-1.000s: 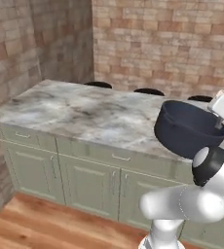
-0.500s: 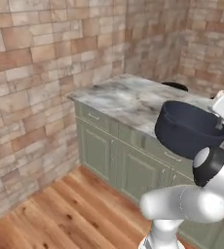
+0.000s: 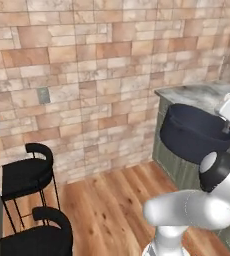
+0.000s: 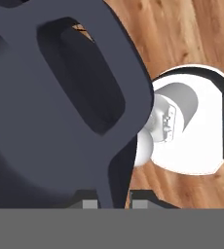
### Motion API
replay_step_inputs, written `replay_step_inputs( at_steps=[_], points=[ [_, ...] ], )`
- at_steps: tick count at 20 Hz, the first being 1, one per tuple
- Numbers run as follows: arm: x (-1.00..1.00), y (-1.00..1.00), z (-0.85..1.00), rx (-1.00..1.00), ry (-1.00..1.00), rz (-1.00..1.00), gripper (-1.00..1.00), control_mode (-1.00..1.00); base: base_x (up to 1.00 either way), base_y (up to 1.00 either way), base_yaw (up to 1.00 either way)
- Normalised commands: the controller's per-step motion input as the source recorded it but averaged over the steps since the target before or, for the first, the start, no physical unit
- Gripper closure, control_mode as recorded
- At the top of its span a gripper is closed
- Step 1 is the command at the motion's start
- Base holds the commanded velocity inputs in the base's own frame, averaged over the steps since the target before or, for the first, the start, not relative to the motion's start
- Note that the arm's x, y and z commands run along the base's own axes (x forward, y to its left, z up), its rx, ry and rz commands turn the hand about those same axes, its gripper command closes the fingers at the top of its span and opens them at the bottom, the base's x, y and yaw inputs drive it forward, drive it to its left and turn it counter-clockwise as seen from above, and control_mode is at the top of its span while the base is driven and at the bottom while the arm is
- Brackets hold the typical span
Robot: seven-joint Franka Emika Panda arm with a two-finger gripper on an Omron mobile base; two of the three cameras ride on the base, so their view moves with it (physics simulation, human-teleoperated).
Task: Pick the pot and pot and place them in the sink. Then turn on the water.
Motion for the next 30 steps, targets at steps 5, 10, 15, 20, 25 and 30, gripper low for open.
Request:
replay_step_inputs(
  at_steps=[5, 10, 15, 20, 25, 30],
  points=[
    [0.00, 0.00, 0.00, 0.00, 0.00, 0.00, 1.00, 1.00, -0.02, 0.59, 0.77],
    [0.00, 0.00, 0.00, 0.00, 0.00, 0.00, 1.00, 1.00, 0.00, 0.51, 0.75],
    [0.00, 0.00, 0.00, 0.00, 0.00, 0.00, 1.00, 1.00, -0.23, 0.44, 0.73],
    [0.00, 0.00, 0.00, 0.00, 0.00, 0.00, 1.00, 1.00, -1.00, 0.00, 0.58],
    [0.00, 0.00, 0.00, 0.00, 0.00, 0.00, 1.00, 1.00, -1.00, 0.00, 0.55],
    [0.00, 0.00, 0.00, 0.00, 0.00, 0.00, 1.00, 1.00, -0.96, 0.36, 0.54]
  ],
)
